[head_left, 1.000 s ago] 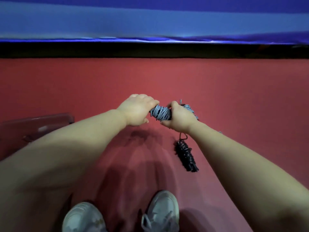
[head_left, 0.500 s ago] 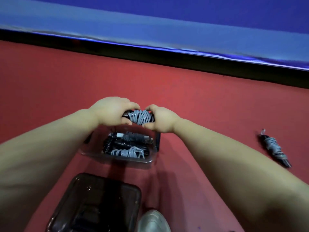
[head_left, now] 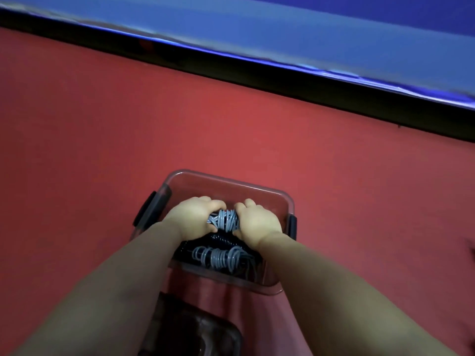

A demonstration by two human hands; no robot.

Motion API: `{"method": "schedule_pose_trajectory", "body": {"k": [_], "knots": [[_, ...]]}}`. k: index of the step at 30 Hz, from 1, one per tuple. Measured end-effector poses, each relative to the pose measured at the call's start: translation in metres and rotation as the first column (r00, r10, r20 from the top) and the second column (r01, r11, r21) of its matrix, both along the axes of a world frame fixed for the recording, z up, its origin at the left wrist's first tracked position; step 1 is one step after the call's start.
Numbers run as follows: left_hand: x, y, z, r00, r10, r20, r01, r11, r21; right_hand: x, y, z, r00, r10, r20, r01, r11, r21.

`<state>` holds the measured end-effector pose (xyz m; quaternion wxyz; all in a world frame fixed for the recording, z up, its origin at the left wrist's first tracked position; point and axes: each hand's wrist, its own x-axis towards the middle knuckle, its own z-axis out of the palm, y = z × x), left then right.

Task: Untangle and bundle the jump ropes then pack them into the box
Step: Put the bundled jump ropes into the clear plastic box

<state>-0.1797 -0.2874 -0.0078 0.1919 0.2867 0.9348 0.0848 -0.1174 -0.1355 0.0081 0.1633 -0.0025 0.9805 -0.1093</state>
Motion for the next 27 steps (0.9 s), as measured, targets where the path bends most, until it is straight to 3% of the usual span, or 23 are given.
{"method": "schedule_pose_trajectory", "body": {"k": [5,14,21,27], "knots": [[-0.003,-0.002,-0.008,0.997,-0.048,-0.066,0.046,0.998,-0.033,-0.005,-0.001,-0.010,0.998,0.006,-0.067,-0.004,1.000,0.027],[0.011,-0.001,0.008,0.991,-0.089,-0.103,0.085,0.995,-0.045,0.010,0.002,-0.003,0.998,0.054,-0.024,-0.052,0.996,0.073],[0.043,-0.007,0.064,0.992,-0.045,-0.117,0.027,0.989,-0.148,0.041,0.022,0.050,0.988,0.137,-0.076,-0.114,0.961,0.254],[0.073,0.014,0.115,0.981,-0.068,-0.180,0.035,0.982,-0.183,0.077,0.047,0.105,0.995,0.025,-0.101,0.004,0.963,0.270]]}}
